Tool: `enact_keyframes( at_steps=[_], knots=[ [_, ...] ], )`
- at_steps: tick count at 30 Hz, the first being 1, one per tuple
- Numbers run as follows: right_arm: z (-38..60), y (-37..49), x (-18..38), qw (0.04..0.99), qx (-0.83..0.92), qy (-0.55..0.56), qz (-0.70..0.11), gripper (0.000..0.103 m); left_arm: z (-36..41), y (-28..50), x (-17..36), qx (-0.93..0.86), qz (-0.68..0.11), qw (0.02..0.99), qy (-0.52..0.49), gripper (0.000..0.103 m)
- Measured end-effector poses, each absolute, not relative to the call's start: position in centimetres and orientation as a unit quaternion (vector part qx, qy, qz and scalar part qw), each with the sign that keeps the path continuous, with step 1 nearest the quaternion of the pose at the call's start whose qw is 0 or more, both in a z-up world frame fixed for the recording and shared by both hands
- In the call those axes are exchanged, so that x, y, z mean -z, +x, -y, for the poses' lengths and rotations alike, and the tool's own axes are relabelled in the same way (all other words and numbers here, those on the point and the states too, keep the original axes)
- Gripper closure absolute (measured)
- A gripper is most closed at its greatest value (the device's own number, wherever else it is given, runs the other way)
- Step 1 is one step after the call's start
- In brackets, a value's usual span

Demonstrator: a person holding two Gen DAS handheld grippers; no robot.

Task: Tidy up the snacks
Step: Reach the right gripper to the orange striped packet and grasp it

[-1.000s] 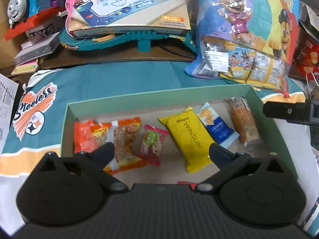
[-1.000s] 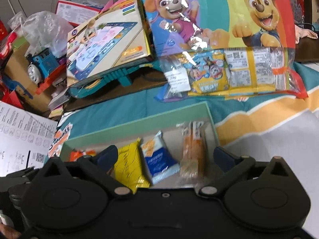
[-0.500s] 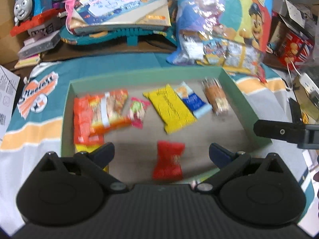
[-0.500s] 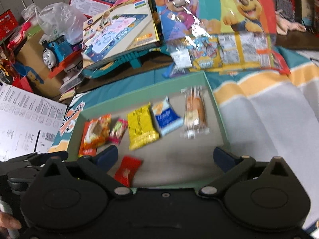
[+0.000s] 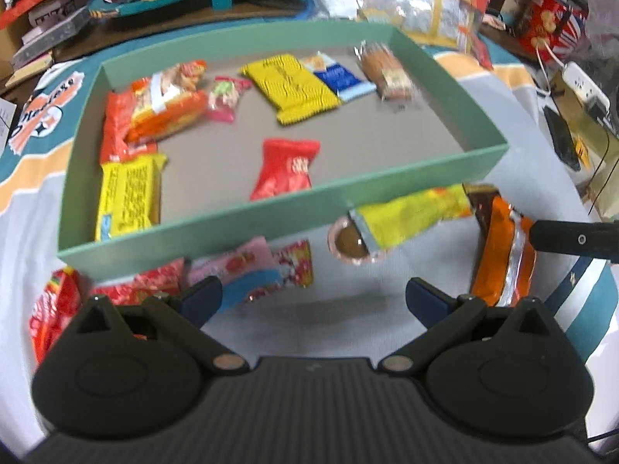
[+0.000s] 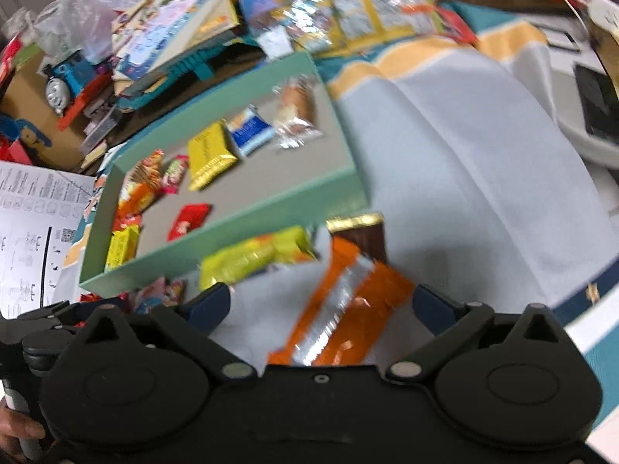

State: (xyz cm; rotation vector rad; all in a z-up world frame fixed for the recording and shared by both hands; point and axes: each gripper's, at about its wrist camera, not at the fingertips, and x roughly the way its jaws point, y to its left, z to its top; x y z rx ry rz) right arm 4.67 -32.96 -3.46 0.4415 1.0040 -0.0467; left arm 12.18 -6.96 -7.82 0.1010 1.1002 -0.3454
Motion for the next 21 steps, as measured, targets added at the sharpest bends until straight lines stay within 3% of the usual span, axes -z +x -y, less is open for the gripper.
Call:
enact_keyframes(
  at_steps=[2, 4, 16, 20, 21],
  knots=[
    [33.0, 4.1, 4.2, 0.847, 0.03, 0.215, -0.484, 0.017, 7.1, 12.2, 8.1, 0.163, -0.522, 0.836, 0.051, 0.0],
    [32.8, 3.9, 4.9, 0.843, 0.04, 0.215, -0.491, 0.022, 7.1, 12.2, 8.3, 0.162, -0.523, 0.835, 0.052, 0.0],
    [31.4, 5.4, 6.5, 0.846, 0.073, 0.215, -0.483, 0.023, 4.7, 12.7, 8.8, 0.132, -0.519, 0.843, 0.045, 0.0],
    [29.9, 5.9, 7.3, 0.856, 0.057, 0.185, -0.48, 0.051, 3.3, 12.8, 8.7, 0.126, -0.517, 0.846, 0.032, 0.0],
    [29.4, 5.8, 7.2, 0.86, 0.049, 0.174, -0.477, 0.052, 3.0, 12.8, 8.6, 0.126, -0.515, 0.847, 0.031, 0.0]
  ],
)
